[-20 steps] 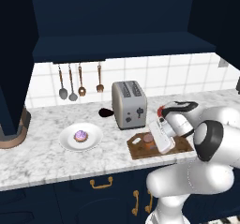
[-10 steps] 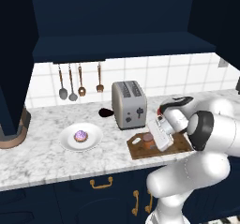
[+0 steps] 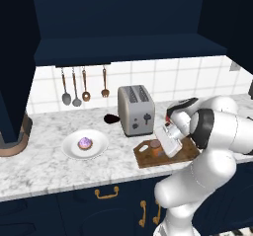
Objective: From the different types of pastries on the counter, select a croissant and place it on the cutting board. Then retrieve a jar of jam from the cabinet and place it alongside the croissant on the cutting board.
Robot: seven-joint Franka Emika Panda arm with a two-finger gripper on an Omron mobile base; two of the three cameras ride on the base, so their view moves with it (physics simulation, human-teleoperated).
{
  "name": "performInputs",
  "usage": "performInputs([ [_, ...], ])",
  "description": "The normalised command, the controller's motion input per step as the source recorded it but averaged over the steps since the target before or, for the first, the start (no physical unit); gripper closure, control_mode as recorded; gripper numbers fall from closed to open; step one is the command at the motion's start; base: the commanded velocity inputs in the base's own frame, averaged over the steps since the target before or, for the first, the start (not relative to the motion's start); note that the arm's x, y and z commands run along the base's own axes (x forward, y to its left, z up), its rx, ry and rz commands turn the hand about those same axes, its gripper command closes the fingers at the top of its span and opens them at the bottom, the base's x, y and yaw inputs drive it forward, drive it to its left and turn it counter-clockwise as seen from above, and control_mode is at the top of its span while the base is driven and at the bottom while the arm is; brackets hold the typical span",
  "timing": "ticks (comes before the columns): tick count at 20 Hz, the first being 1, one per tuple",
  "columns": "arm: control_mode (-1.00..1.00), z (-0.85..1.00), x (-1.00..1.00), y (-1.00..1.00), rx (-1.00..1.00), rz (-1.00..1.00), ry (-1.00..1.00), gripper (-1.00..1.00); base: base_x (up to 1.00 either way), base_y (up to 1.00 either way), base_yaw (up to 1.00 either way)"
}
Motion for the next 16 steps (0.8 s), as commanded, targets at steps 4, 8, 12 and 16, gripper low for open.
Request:
performInputs([
  [4, -1.00, -0.09, 0.00, 0.00, 0.00, 0.00, 0.05, -1.00, 0.00, 0.00, 0.00],
  [8, -1.00, 0.04, -0.05, -0.14, 0.03, 0.02, 0.00, -1.00, 0.00, 0.00, 0.00],
  [12, -1.00, 0.07, -0.29, -0.39, 0.04, 0.09, 0.00, -1.00, 0.00, 0.00, 0.00],
  [16, -1.00, 0.14, -0.13, -0.62, 0.04, 0.11, 0.00, -1.00, 0.00, 0.00, 0.00],
])
